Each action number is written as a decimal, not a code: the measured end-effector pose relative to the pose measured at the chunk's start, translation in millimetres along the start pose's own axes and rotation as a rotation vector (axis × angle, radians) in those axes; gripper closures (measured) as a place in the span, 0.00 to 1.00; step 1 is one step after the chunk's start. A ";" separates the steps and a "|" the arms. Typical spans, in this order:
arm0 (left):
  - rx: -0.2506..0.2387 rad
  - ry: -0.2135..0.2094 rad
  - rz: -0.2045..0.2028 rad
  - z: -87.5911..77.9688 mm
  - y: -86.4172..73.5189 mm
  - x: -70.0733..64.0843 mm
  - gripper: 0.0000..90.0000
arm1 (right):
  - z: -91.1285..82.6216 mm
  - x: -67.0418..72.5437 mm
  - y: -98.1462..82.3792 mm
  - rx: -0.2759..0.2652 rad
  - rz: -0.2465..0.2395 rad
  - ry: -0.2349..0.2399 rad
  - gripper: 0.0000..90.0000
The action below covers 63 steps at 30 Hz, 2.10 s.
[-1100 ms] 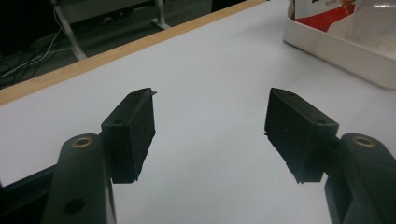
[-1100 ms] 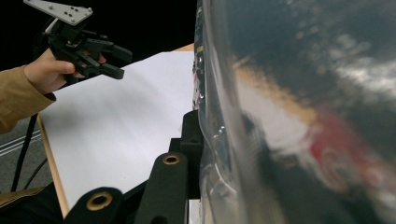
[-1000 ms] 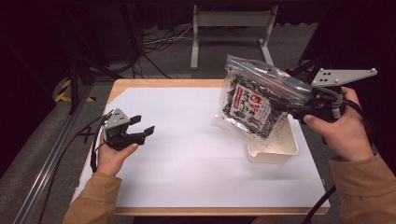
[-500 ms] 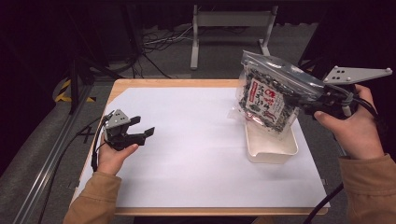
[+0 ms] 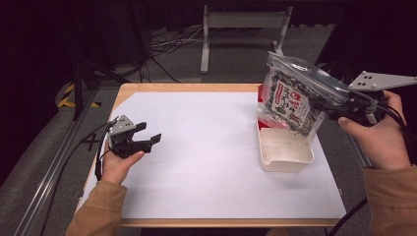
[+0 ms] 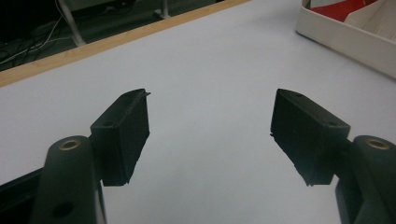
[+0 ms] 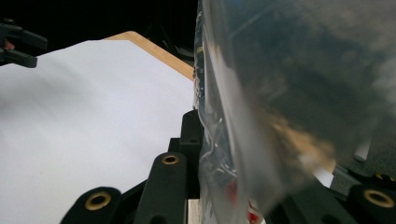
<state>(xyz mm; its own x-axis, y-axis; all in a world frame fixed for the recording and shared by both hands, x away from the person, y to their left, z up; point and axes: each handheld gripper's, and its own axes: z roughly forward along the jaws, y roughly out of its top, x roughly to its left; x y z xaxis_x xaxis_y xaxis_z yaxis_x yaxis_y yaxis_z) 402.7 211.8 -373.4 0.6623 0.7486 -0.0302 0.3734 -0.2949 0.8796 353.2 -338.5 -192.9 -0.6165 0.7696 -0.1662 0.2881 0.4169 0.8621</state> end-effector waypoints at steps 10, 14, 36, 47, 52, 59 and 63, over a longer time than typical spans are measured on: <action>0.003 -0.001 -0.002 0.0 -0.9 0.6 0.33 | 5.6 -7.6 -17.0 0.018 0.082 -0.029 0.85; 0.008 -0.001 0.003 0.9 -1.3 0.9 0.32 | 9.9 -9.4 -24.1 0.023 0.099 -0.029 0.85; 0.008 -0.001 -0.005 0.4 -3.0 2.6 0.33 | 25.4 -15.9 -53.4 0.105 0.163 0.032 0.85; 0.009 0.001 -0.005 0.2 -3.3 2.8 0.33 | 38.3 -11.6 -61.3 0.156 0.164 0.057 0.85; 0.010 0.003 -0.002 0.7 -3.5 2.7 0.33 | 40.7 -10.9 -62.2 0.154 0.168 0.063 0.85; 0.011 0.001 -0.008 -0.2 -3.5 2.7 0.33 | 48.6 -6.3 -63.8 0.187 0.142 0.052 0.85; 0.010 0.002 -0.003 0.7 -3.7 2.7 0.33 | 55.7 -4.8 -72.7 0.226 0.159 0.049 0.85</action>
<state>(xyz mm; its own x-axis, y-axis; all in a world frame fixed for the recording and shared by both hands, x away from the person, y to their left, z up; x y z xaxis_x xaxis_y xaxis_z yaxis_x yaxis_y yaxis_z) 403.6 214.5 -377.1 0.6596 0.7510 -0.0317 0.3820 -0.2986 0.8746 376.0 -345.5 -281.4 -0.5835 0.8121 -0.0090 0.5369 0.3940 0.7460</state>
